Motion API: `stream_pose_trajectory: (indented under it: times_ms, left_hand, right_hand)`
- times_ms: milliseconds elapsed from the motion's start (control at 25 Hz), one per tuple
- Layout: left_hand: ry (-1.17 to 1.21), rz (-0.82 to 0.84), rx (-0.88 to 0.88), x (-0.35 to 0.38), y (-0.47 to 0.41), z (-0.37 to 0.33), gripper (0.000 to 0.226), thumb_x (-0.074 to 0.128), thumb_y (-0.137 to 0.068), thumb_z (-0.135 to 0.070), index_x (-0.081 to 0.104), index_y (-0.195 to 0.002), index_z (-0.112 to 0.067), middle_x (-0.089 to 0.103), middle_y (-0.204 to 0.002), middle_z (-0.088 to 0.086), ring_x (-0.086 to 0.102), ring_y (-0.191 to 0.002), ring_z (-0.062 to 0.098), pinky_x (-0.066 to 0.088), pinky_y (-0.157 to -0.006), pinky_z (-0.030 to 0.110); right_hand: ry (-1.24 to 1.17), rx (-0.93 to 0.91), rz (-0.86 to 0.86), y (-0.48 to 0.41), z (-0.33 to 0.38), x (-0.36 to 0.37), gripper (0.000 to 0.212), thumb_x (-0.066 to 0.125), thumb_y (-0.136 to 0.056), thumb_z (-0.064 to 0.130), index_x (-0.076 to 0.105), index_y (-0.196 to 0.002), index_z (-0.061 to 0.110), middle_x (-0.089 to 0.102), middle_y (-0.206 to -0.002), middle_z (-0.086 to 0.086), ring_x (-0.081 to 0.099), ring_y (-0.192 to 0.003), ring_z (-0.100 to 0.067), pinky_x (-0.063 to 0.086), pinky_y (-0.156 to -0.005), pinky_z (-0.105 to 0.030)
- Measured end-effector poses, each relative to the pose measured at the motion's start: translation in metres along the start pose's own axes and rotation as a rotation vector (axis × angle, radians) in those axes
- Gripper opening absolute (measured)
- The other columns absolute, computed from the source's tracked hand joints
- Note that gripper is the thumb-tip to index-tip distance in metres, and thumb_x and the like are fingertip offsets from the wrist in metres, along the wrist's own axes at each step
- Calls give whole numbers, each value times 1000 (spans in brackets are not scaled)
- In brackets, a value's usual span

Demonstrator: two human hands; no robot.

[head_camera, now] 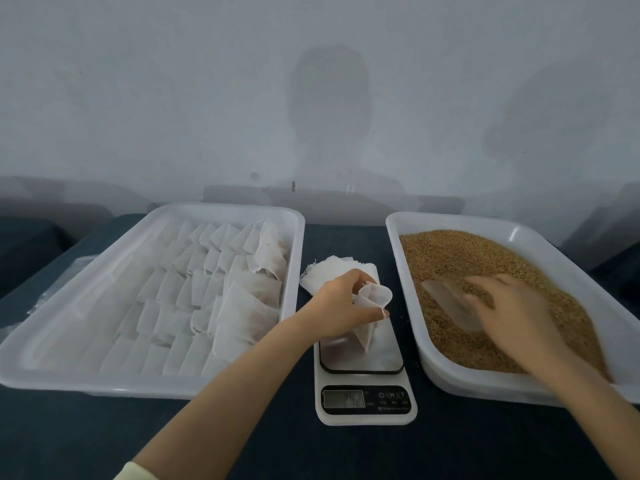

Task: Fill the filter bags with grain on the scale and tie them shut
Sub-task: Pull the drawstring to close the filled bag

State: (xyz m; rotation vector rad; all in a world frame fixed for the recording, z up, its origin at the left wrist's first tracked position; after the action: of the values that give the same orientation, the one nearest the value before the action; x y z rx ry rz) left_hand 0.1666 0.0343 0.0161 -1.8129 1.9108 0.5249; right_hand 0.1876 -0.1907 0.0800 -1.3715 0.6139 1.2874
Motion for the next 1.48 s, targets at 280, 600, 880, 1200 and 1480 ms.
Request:
stream_pose_trajectory:
  times_ms: [280,600,880,1200,1480]
  left_hand:
    - [17,20,79,0,-1,-7,44,75,-79,-26,52,-116,-23,59,-110,-8,58,-102,10,51,-91,28]
    - [59,100,16,-5,5,0,57,80,-76,-32,53,-123,-19,60,-118,-5,57,-111,8,47,-97,27]
    - [112,-83,22,-40,12,-8,15,79,-78,-17,68,-84,-26,68,-83,-12,63,-79,-2,50,-79,15]
    - [-2,-287,159,-60,26,-27,10,76,-80,-9,74,-88,-14,62,-76,-21,60,-69,-15,45,-66,2]
    - [-126,-179,66,-47,28,-1,14,76,-80,-10,73,-92,-15,63,-72,-19,56,-66,-17,40,-66,0]
  right_hand:
    - [-81,-318,67,15,131,20,35,40,-92,56,57,-119,41,62,-71,10,55,-69,-8,43,-68,-25]
    - [-275,-287,112,4,122,40,14,59,-91,22,69,-88,14,57,-82,4,51,-81,-11,36,-68,-19]
    - [-562,-271,75,-4,104,20,16,65,-86,13,69,-100,20,66,-81,10,57,-83,4,39,-72,-5]
    - [-508,-399,-170,2,103,1,14,70,-81,6,72,-95,7,69,-90,-3,62,-82,-12,44,-78,-13]
    - [-595,-260,79,3,93,36,16,70,-82,15,71,-97,23,64,-84,18,59,-82,3,46,-75,-11]
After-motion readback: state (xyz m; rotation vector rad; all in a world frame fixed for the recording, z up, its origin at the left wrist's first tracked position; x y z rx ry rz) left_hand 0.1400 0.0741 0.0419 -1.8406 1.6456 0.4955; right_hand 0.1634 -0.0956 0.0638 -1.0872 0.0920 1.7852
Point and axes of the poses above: each hand's wrist, its own y-axis away from the middle knuckle, its own x-axis out of the palm, z = x × y, the point moved 9 cm from there along -y, towards the middle knuckle
